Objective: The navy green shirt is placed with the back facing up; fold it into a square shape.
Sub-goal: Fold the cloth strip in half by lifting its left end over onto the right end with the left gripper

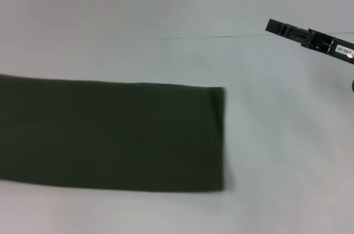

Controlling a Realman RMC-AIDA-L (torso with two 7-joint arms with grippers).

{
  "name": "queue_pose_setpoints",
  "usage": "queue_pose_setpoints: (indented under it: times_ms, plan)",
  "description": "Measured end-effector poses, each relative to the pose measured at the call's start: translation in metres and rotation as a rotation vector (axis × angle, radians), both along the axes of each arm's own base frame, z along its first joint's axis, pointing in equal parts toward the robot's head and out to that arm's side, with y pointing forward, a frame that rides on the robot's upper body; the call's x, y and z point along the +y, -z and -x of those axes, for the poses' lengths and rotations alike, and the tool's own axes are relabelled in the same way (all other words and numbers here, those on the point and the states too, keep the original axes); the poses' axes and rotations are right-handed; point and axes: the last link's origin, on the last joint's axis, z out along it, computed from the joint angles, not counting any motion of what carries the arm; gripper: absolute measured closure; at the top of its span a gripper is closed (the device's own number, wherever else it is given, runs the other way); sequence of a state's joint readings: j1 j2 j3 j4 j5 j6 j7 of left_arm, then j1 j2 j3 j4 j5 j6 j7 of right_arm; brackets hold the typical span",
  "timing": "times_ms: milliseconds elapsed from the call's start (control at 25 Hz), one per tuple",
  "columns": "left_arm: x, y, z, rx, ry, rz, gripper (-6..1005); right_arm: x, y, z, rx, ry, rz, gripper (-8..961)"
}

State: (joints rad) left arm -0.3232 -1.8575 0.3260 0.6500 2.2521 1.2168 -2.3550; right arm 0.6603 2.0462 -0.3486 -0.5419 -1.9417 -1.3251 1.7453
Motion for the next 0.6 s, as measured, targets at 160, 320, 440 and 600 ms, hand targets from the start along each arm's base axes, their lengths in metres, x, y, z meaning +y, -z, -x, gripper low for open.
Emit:
queue_pose_setpoints:
  times_ms: [160, 320, 440, 600]
  plan:
    - [-0.012, -0.017, 0.009, 0.022, -0.029, -0.044, 959, 0.003, 0.002, 0.002, -0.002, 0.003, 0.0, 85]
    - [-0.005, -0.016, -0.003, -0.02, 0.032, -0.045, 959, 0.003, 0.002, 0.002, -0.001, 0.002, -0.003, 85]
    - [0.014, -0.009, -0.045, -0.148, 0.238, -0.045, 959, 0.001, 0.001, -0.001, -0.002, 0.008, -0.004, 85]
    - [0.041, 0.014, -0.111, -0.293, 0.506, 0.01, 959, -0.007, 0.0, -0.009, -0.006, 0.01, -0.009, 85]
